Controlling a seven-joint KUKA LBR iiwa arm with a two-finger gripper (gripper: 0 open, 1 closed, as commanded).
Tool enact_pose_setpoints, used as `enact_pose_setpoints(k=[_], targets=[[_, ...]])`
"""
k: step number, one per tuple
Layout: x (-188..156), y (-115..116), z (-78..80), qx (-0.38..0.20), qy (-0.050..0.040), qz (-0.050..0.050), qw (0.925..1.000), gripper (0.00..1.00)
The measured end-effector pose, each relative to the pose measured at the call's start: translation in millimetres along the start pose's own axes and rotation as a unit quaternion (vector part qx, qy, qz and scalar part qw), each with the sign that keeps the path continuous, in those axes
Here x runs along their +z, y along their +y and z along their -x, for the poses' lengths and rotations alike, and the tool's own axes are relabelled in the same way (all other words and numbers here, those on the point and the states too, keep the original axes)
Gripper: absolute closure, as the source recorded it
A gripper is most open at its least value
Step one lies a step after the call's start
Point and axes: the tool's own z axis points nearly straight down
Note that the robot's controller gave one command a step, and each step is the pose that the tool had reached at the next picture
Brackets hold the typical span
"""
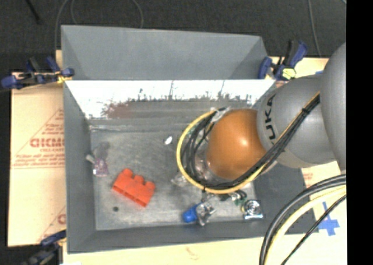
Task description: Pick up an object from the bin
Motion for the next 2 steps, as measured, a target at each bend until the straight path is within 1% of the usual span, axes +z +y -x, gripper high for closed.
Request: enact_pose_setpoints(k=[1, 2], targets=[[0.2, 0.8, -0.6, 0.003, -0.0016, 0.001, 1.0000, 1.00], [-122.9, 2.0, 3.0, -0.007, 0.0058, 0.003, 1.0000, 1.00]])
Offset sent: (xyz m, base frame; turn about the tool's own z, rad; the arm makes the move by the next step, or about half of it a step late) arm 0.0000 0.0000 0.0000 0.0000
